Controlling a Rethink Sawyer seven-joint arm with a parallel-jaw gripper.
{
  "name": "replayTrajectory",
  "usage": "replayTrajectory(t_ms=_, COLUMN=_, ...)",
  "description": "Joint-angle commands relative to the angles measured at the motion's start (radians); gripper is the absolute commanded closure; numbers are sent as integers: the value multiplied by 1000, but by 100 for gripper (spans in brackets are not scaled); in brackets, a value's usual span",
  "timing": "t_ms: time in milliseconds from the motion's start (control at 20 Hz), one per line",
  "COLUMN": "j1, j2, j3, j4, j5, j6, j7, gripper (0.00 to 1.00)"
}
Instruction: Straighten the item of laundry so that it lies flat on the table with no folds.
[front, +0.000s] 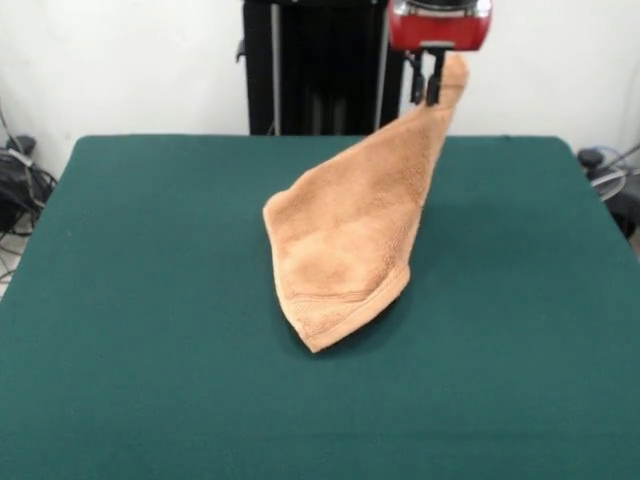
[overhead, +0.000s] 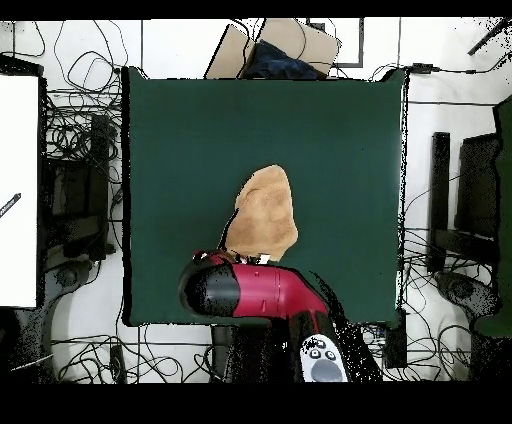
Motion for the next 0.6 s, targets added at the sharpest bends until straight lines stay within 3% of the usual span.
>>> replayTrajectory(t_ms=50, j1=-22, j2=-54, j3=67, j4=-157, j5=101, j6=271, j7=120, gripper=100)
replayTrajectory(t_ms=150, j1=-39, j2=-75, j3=77, j4=-220, j5=100, j6=404, j7=80, gripper=100)
replayTrajectory(t_ms=350, j1=-73, j2=-109, j3=101, j4=-297, j5=89, j6=539, j7=12, gripper=100)
replayTrajectory(t_ms=600, j1=-49, j2=-128, j3=111, j4=-300, j5=144, j6=541, j7=67, gripper=100)
